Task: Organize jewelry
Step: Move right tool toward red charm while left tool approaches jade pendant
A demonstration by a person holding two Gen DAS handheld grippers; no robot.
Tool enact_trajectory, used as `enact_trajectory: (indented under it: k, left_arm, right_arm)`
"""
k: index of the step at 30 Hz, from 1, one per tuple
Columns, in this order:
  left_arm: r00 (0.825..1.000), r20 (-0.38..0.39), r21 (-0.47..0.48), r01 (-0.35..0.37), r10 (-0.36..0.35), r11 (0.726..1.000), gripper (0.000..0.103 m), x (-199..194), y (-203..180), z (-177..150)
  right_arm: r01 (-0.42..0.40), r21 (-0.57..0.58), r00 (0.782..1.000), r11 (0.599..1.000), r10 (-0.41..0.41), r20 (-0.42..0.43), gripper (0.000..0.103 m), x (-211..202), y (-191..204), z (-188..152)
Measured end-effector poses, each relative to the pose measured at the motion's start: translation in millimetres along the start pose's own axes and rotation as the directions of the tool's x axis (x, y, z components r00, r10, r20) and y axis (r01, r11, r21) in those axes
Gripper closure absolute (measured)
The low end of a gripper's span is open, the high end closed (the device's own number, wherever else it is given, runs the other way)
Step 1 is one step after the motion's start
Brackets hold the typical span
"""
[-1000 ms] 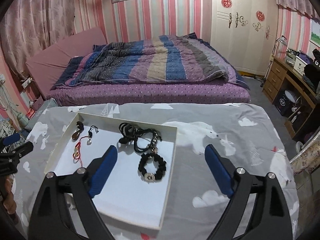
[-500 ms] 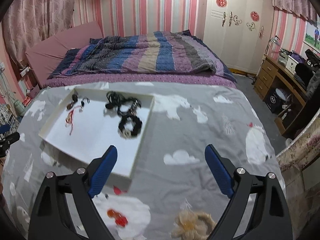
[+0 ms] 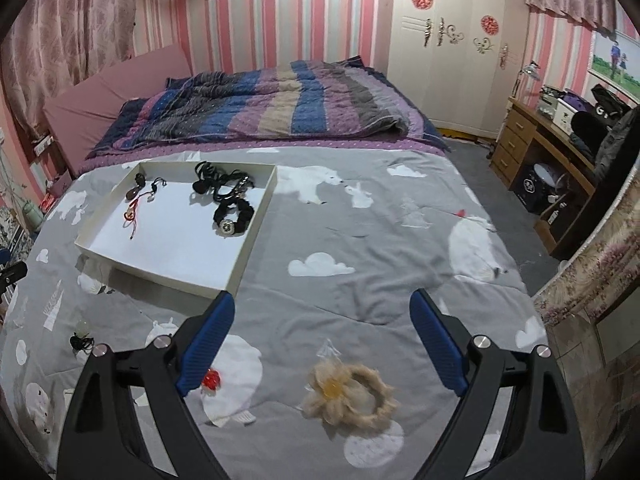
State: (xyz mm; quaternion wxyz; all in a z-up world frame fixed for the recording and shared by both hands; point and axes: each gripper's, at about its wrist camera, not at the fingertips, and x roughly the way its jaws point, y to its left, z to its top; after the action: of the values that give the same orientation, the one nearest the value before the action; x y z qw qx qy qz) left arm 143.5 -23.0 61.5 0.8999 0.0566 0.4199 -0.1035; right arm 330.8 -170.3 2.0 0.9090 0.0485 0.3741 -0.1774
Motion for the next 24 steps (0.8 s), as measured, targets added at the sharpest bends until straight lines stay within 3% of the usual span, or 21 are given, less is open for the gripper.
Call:
enact_trajectory:
  k: [7,24]
  left_arm:
    - [1.0,0.011,-0.006,-0.002,0.003,1.0,0.003,-12,6,-13]
    - [0.999,-0.043,-0.022,0.016,-0.017,1.0,0.003,-6,9,-42]
  right_arm:
    - [0.001,0.021,1.0,1.0,0.0,-0.008,0.014,-12,-9,-20]
    - [-0.014,0.06,0.999,0.998,0.016,-0.044,0.014,-10,-14,-51]
